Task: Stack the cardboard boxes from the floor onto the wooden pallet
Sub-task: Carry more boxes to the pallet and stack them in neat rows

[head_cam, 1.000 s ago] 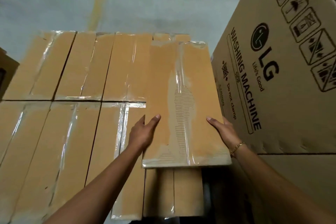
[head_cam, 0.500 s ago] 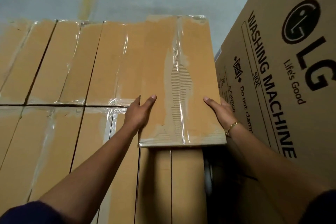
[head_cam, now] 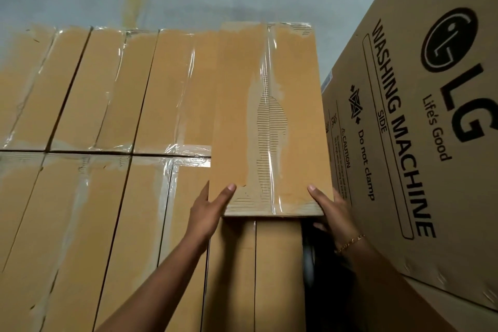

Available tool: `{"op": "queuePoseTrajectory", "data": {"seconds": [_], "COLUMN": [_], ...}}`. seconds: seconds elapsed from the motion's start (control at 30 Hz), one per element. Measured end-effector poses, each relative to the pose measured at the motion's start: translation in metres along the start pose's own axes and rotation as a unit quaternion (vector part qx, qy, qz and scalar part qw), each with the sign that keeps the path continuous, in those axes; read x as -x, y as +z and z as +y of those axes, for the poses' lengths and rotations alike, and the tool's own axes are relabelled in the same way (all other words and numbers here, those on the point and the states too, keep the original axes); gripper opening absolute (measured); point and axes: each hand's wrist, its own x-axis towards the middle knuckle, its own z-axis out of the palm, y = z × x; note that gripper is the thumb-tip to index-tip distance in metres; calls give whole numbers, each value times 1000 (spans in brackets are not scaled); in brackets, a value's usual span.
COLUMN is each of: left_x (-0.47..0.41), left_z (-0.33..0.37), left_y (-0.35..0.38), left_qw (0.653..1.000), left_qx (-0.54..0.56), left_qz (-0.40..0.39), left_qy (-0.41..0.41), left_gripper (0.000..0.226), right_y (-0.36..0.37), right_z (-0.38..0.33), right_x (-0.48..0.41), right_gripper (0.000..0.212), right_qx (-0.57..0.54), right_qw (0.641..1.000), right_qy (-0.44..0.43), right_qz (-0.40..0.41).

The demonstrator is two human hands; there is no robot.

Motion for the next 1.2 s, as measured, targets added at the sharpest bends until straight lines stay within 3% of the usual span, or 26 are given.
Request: {"op": "queuePoseTrajectory", "data": {"seconds": [0.1,0.17,0.27,0.33,0.63,0.83,1.2], "left_x": [-7,-14,-31,-46,-95,-119,-134], "left_z": [8,17,33,40,105,124,136], "left_y": [6,6,6,6,10,9,13], "left_qw": [1000,1000,1000,999,998,998,997], "left_qx": [13,-4,-9,-15,-14,-18,-24], "left_qz": [6,-1,-3,3,9,8,4], "left_qy": [6,12,26,32,56,62,70], "left_gripper": [94,82,107,126,102,118,106], "right_y": [5,5,7,9,24,29,34], "right_z": [-11,-22,-39,-50,-113,-136,-156], "right_x": [-5,-14,-31,-40,-73,-89,-102], "right_gripper": [80,91,122,131,110,100,94], "right_qx": [-43,-50,-50,-42,2,10,27], "right_qw": [999,998,998,999,997,996,995], "right_qy": [-13,-16,-21,-18,-70,-76,-90], "right_qz": [19,30,26,27,36,40,30]}}
